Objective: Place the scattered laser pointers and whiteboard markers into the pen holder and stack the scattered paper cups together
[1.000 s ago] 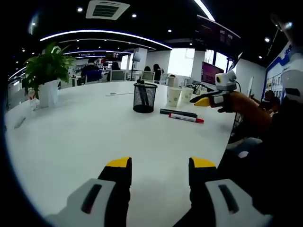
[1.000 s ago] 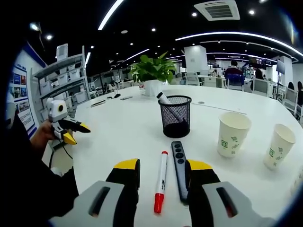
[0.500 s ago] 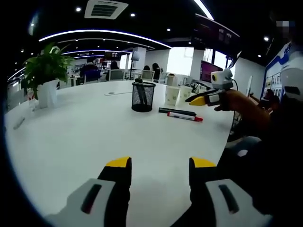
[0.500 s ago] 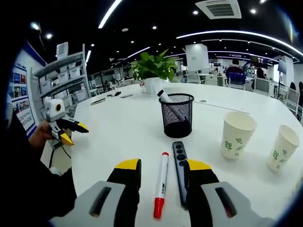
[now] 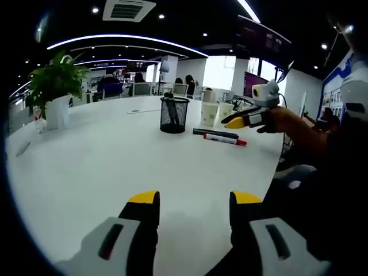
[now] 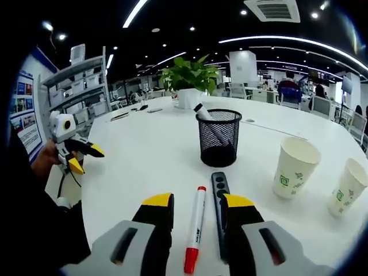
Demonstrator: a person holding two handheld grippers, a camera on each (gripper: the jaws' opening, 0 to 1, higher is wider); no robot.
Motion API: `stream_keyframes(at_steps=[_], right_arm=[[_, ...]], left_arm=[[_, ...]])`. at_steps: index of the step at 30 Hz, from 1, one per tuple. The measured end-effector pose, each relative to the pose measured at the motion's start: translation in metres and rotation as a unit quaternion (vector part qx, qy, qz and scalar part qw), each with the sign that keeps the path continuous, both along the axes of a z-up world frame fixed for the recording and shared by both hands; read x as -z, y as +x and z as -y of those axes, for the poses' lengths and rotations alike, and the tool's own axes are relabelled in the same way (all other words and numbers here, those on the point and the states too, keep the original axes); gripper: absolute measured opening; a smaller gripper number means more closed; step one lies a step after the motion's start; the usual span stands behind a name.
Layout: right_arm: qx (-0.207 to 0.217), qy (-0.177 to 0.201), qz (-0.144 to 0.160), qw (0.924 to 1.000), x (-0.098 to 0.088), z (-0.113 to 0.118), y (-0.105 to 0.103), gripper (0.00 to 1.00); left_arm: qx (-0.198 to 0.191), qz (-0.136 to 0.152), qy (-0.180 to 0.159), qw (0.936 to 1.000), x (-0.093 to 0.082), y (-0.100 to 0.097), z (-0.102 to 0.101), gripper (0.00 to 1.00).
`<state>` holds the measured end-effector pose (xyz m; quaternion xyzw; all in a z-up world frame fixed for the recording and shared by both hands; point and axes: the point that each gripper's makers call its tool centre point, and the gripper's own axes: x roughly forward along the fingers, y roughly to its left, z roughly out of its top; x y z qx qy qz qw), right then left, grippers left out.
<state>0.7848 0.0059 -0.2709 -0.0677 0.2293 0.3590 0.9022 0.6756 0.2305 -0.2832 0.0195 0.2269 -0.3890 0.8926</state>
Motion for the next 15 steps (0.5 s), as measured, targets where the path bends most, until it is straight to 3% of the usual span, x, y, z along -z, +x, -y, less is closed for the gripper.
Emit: stream_keyframes(at_steps=[15], right_arm=[[-0.003, -0.002, -0.009, 1.0, 0.0078, -0.0068, 0.0036, 0.32]], left_arm=[[-0.001, 0.001, 0.0, 1.0, -0.0005, -0.0007, -0.0013, 0.5]])
